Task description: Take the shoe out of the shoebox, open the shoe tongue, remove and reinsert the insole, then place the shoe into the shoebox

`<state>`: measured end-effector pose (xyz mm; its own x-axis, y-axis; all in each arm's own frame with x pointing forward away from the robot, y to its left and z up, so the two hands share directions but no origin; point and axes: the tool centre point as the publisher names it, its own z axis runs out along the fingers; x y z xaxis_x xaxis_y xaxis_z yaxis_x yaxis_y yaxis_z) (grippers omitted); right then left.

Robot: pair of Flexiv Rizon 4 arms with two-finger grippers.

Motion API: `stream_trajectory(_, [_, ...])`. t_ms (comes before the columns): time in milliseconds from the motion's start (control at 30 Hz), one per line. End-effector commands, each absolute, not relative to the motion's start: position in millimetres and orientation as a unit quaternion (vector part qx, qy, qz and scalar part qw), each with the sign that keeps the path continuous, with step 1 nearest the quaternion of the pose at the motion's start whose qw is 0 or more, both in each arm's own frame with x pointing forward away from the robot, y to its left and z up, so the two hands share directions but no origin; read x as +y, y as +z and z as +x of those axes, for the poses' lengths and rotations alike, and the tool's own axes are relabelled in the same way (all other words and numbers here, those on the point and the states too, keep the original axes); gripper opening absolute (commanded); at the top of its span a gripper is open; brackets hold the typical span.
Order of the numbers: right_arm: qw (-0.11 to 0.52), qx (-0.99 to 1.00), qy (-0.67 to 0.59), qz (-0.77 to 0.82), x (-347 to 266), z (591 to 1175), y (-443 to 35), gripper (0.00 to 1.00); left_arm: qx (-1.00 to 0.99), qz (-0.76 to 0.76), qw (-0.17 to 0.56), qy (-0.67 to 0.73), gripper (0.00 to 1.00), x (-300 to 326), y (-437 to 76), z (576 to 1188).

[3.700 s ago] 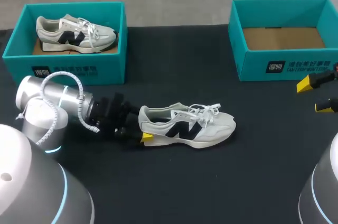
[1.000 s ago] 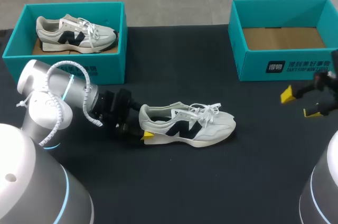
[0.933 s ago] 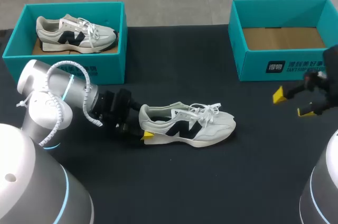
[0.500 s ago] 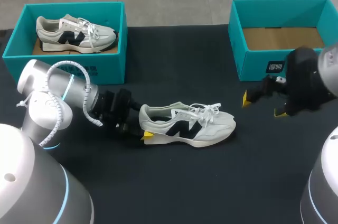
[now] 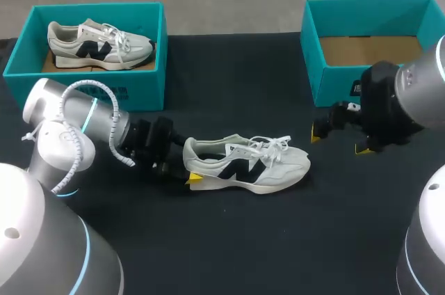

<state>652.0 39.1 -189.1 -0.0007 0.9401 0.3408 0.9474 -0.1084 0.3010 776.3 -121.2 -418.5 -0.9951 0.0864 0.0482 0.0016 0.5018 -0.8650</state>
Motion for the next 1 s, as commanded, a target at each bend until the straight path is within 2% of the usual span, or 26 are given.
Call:
stream_trajectory(33, [-0.055, -0.685, -0.161, -0.709, 89.0, 674.3, -186.3, 1.0, -0.866, -0.025, 0.043, 0.497, 0.0, -123.6, -421.9, 778.2])
stream_trajectory(167, [-0.081, -0.693, -0.141, -0.702, 110.6, 683.7, -185.5, 1.0, -0.866, -0.025, 0.043, 0.497, 0.0, -123.6, -421.9, 778.2])
stream_trajectory(633, [-0.106, -0.743, -0.072, -0.657, 174.5, 711.8, -197.0, 1.0, -0.866, -0.025, 0.043, 0.497, 0.0, -123.6, -421.9, 778.2])
stream_trajectory(1000, [-0.101, -0.757, -0.043, -0.644, 217.8, 722.6, -224.5, 1.0, -0.866, -0.025, 0.043, 0.497, 0.0, -123.6, -421.9, 778.2])
